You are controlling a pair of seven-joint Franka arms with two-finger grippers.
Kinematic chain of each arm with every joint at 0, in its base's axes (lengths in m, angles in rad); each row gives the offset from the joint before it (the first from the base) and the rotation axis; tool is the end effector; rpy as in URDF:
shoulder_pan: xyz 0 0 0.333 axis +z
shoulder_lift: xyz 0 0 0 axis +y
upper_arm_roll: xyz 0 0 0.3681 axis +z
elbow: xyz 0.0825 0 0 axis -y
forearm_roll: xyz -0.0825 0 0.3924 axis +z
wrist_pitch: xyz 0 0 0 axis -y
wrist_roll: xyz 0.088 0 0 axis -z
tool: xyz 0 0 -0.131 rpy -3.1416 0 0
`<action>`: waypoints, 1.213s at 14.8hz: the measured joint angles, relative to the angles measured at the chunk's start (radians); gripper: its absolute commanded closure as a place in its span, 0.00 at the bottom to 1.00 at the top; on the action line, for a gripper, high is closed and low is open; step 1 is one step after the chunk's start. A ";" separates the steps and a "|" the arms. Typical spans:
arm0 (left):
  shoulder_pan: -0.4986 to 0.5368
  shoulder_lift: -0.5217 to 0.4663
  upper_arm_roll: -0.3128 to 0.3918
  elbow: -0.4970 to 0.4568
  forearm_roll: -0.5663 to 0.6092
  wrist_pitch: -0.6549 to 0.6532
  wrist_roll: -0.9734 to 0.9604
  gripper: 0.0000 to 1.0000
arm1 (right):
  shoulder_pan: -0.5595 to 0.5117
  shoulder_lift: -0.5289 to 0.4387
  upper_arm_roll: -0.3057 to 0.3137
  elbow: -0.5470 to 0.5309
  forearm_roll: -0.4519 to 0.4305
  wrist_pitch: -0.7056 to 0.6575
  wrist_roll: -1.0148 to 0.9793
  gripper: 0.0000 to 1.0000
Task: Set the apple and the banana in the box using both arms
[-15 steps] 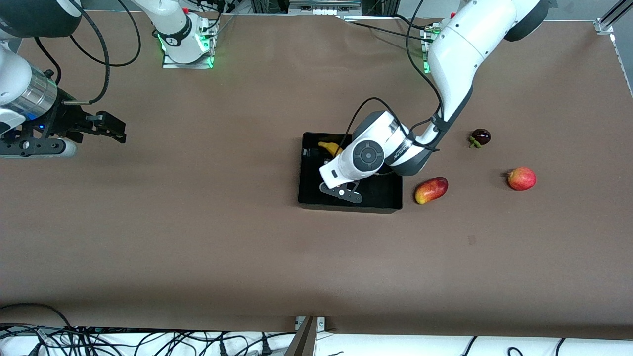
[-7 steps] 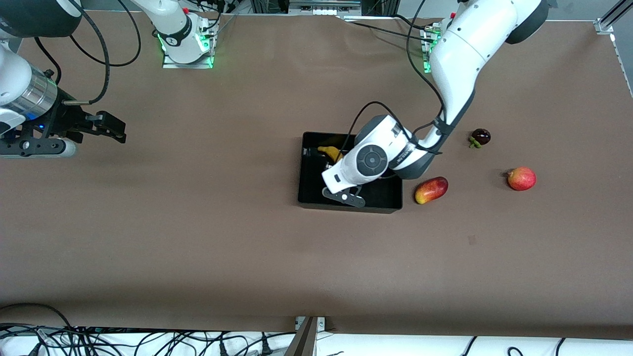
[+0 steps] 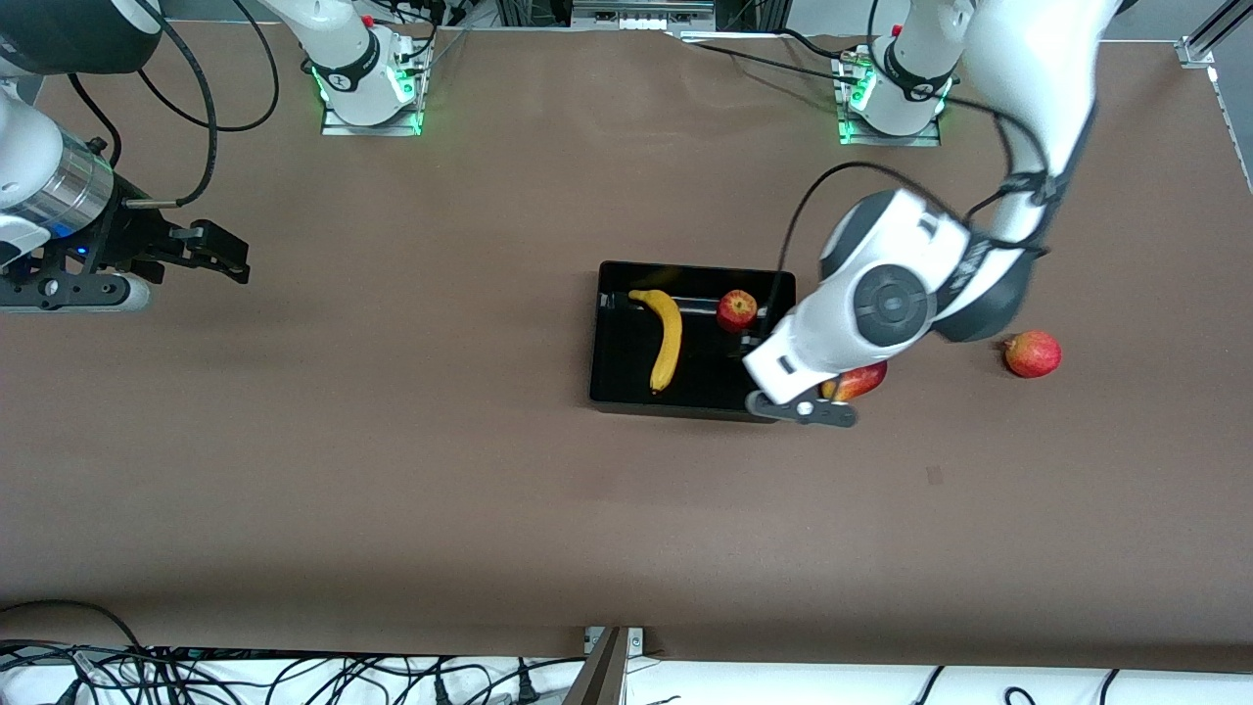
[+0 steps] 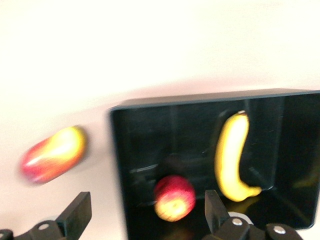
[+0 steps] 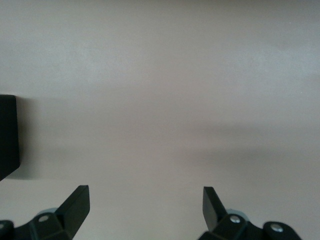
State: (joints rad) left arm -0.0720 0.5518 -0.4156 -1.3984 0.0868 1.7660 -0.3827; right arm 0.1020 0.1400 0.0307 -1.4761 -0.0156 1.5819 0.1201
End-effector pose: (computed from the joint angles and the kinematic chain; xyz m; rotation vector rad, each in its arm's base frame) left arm 0.6638 -0.2754 0.4140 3.0638 -0.1337 -0.2792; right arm 0.6073 0.0776 0.6167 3.1256 0.0200 -0.0507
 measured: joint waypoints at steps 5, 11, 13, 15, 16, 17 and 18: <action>0.080 -0.132 0.033 0.012 0.066 -0.165 0.111 0.00 | 0.000 0.000 0.000 0.000 0.000 0.000 0.000 0.00; 0.077 -0.343 0.281 -0.071 -0.055 -0.210 0.294 0.00 | 0.000 0.000 0.000 0.000 0.000 0.000 0.000 0.00; 0.063 -0.409 0.318 -0.142 -0.056 -0.205 0.294 0.00 | 0.000 0.000 0.000 0.000 0.000 0.000 0.000 0.00; 0.028 -0.463 0.378 -0.209 -0.056 -0.152 0.292 0.00 | 0.000 0.000 0.000 0.000 0.000 0.000 0.000 0.00; 0.012 -0.484 0.418 -0.233 -0.056 -0.120 0.292 0.00 | 0.000 0.000 0.000 0.000 0.000 0.000 0.000 0.00; 0.005 -0.504 0.448 -0.251 -0.056 -0.105 0.294 0.00 | 0.000 0.000 0.000 0.000 0.000 0.000 0.000 0.00; 0.005 -0.526 0.461 -0.269 -0.056 -0.102 0.295 0.00 | 0.000 0.000 0.000 0.000 0.000 0.000 0.000 0.00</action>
State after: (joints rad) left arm -0.0672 0.0261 0.0459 -1.6672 0.0308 1.6638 -0.0879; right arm 0.1021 0.1400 0.0306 -1.4762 -0.0157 1.5818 0.1201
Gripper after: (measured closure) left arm 0.000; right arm 0.000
